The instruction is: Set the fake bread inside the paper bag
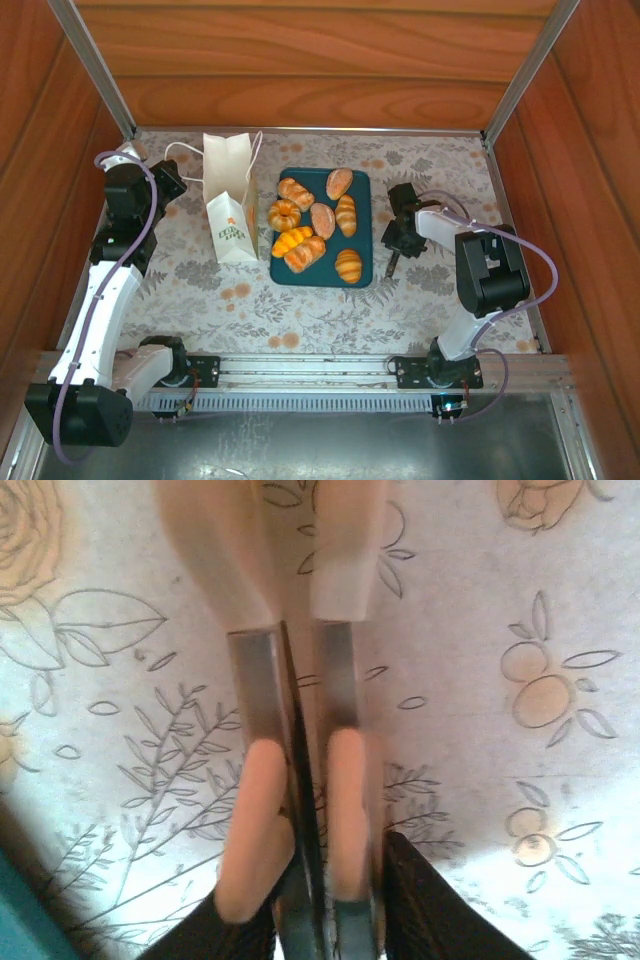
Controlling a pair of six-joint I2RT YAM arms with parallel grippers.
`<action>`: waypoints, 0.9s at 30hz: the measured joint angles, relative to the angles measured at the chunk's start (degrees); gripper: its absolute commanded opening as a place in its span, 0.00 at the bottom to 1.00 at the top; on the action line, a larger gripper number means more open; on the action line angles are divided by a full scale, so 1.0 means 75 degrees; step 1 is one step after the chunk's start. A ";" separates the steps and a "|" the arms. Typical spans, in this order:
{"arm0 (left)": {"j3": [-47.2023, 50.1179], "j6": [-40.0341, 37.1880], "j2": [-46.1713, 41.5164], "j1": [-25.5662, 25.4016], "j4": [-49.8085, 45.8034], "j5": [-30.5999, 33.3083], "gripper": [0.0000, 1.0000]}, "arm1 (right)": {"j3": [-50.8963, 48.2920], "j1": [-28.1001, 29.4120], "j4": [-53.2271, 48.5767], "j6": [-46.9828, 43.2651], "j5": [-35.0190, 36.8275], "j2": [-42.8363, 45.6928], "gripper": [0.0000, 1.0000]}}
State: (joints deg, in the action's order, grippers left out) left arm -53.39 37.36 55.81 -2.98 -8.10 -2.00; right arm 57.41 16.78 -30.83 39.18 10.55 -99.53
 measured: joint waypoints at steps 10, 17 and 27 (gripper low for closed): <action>0.0015 0.0029 0.0000 -0.0003 0.0006 -0.0006 0.00 | 0.0058 0.0000 -0.0539 -0.0157 -0.0079 0.1411 0.11; 0.0015 0.0035 0.0000 0.0000 0.0032 -0.0035 0.00 | 0.0574 0.0000 -0.1000 -0.0449 -0.0312 0.2416 0.26; 0.0015 0.0035 0.0000 0.0000 0.0052 -0.0041 0.00 | 0.1072 0.0000 -0.1539 -0.0848 -0.1122 0.2970 0.52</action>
State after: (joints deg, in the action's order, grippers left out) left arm -53.28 37.63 55.81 -2.98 -7.70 -2.31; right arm 65.45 16.78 -42.37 32.82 2.13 -77.25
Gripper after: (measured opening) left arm 0.051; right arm 0.521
